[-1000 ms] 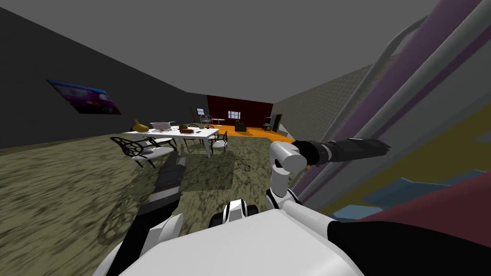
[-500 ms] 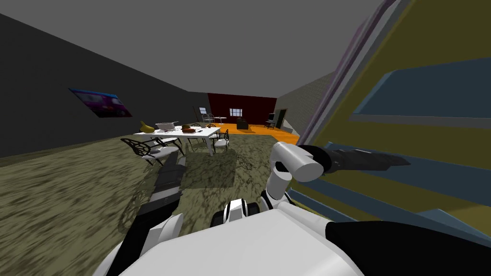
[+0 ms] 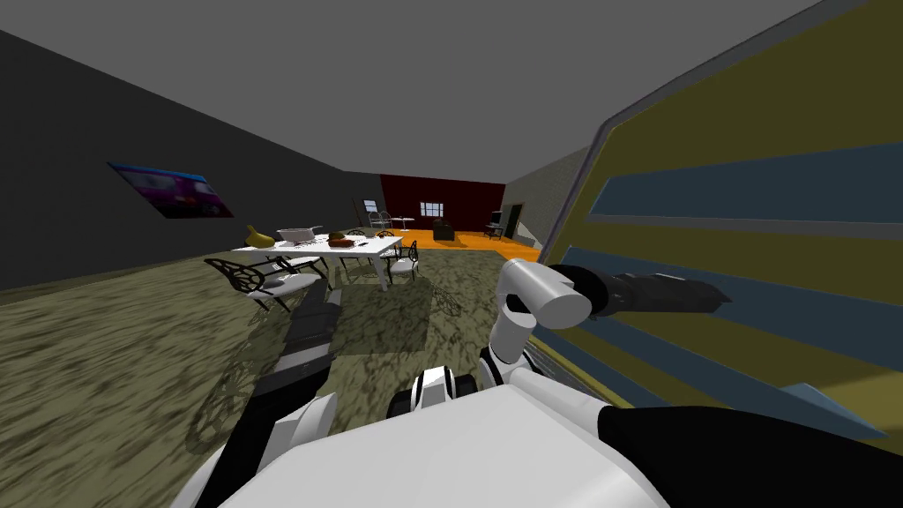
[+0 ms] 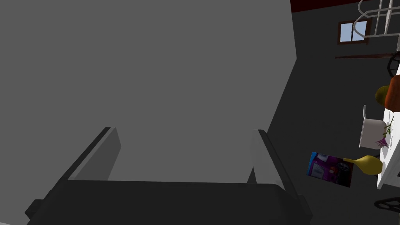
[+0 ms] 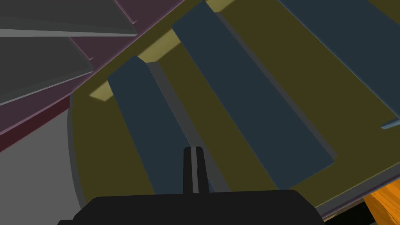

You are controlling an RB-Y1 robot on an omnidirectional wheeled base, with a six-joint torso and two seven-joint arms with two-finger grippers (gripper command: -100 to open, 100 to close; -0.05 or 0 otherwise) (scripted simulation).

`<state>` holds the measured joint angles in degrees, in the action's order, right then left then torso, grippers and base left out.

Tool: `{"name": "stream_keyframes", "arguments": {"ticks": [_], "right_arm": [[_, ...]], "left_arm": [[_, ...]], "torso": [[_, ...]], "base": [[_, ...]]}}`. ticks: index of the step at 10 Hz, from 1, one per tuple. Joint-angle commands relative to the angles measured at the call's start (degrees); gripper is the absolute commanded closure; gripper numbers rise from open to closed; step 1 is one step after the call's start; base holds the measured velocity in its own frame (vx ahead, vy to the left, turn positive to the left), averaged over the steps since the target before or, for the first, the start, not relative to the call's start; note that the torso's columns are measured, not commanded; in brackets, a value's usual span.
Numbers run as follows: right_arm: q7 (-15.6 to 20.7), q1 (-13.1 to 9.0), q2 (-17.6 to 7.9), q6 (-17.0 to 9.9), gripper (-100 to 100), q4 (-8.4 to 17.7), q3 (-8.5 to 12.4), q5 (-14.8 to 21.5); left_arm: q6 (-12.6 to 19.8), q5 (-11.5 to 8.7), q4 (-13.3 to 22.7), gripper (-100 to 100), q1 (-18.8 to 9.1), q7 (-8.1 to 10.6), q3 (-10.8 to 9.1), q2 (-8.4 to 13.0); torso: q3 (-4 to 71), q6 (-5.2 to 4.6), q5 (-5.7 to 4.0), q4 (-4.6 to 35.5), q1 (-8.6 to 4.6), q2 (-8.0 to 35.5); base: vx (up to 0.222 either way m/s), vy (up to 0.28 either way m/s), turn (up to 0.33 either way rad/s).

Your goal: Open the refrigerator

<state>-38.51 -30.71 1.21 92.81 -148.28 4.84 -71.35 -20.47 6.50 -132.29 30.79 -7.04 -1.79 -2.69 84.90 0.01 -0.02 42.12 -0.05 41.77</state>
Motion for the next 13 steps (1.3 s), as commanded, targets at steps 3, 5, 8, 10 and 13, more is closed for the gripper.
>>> {"name": "stream_keyframes", "arguments": {"ticks": [3,5,8,10,13], "right_arm": [[0.50,-2.14,-0.76,-0.27,-100,1.50,1.85,1.37],[2.20,-5.44,-0.81,-0.85,-100,2.77,2.37,1.96],[4.76,-10.38,-0.88,-1.73,-100,4.67,3.14,2.85],[6.47,-13.67,-0.93,-2.31,-100,5.93,3.65,3.44],[7.27,-15.61,-0.87,-2.56,-100,6.87,3.82,3.97]], "left_arm": [[0.00,0.00,0.00,0,0.00,0.00,0.00,0.00],[0.00,0.00,0.00,0,-0.03,0.00,0.01,-0.01],[0.01,0.00,0.01,0,-0.03,0.00,0.01,-0.01],[0.00,0.00,0.00,0,-0.03,0.00,0.01,-0.01],[0.00,0.00,0.00,0,-0.03,0.00,0.01,-0.01]], "torso": [[-0.39,-0.01,0.02,0.19,0.05,0.60],[-0.72,0.00,0.06,0.35,0.17,1.13],[-0.29,-0.01,0.02,0.15,0.05,0.46],[-0.22,-0.01,0.01,0.11,0.03,0.35],[-0.35,-0.01,0.02,0.18,0.05,0.55]], "base": [[0.166,-0.041,-0.041],[-0.033,-0.007,-0.012],[-0.029,-0.005,-0.016],[-0.006,-0.010,-0.015],[-0.003,-0.010,-0.011]]}}
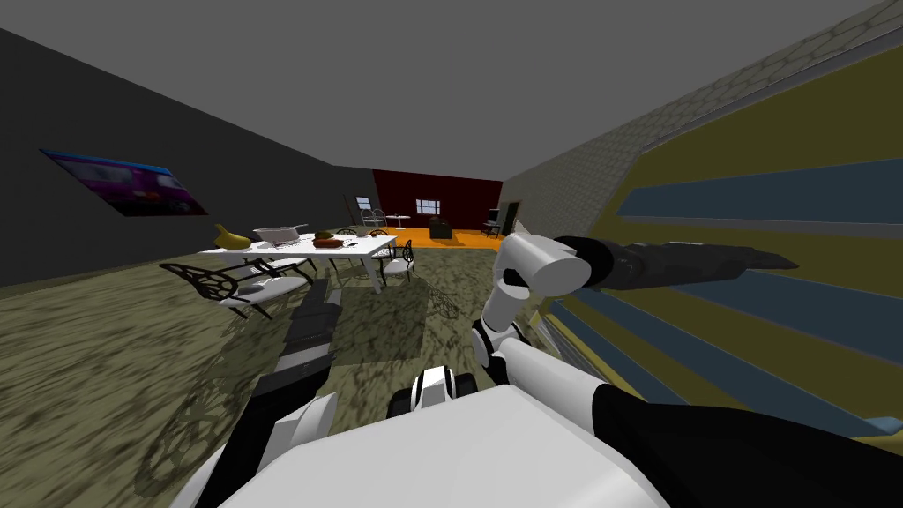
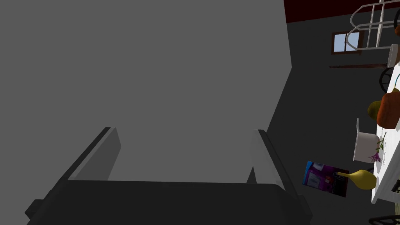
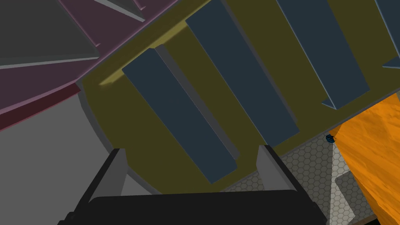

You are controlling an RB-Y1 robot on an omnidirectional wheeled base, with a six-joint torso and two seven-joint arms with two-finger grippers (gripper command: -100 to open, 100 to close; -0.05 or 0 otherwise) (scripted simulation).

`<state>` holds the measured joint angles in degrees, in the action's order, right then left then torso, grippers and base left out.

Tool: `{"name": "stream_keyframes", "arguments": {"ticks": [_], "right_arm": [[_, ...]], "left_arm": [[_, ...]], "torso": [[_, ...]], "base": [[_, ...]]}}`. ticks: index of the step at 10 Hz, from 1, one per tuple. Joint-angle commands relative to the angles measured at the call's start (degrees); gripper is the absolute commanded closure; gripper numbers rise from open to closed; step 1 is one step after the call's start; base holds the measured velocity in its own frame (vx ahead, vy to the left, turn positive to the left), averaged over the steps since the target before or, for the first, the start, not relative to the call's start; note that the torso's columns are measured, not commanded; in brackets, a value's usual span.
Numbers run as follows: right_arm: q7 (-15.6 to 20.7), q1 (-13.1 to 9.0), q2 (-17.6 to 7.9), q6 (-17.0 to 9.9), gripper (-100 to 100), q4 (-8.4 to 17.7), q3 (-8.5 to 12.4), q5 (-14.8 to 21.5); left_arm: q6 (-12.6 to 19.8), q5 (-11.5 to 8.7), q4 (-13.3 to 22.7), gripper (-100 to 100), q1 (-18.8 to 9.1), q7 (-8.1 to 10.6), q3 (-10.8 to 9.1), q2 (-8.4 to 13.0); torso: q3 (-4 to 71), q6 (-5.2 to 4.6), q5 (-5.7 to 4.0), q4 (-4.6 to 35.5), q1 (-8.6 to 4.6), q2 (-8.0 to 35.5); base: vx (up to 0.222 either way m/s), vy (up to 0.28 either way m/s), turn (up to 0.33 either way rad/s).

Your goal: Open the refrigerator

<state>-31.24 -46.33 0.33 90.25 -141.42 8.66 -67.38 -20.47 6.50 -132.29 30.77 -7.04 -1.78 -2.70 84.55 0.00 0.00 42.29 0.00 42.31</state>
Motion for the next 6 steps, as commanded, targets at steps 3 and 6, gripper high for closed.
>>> {"name": "stream_keyframes", "arguments": {"ticks": [3,6], "right_arm": [[0.19,-0.15,0.00,-0.06,0,0.08,0.02,0.04],[0.19,-0.15,0.00,-0.06,0,0.08,0.02,0.04]], "left_arm": [[0.00,0.00,0.00,0,0.00,0.00,0.00,0.00],[0.00,0.00,0.00,0,0.00,0.00,0.00,0.00]], "torso": [[0.02,0.00,0.01,-0.01,0.02,-0.03],[0.02,0.00,0.00,-0.01,0.00,-0.03]], "base": [[0.000,0.000,0.000],[0.000,0.000,0.000]]}}
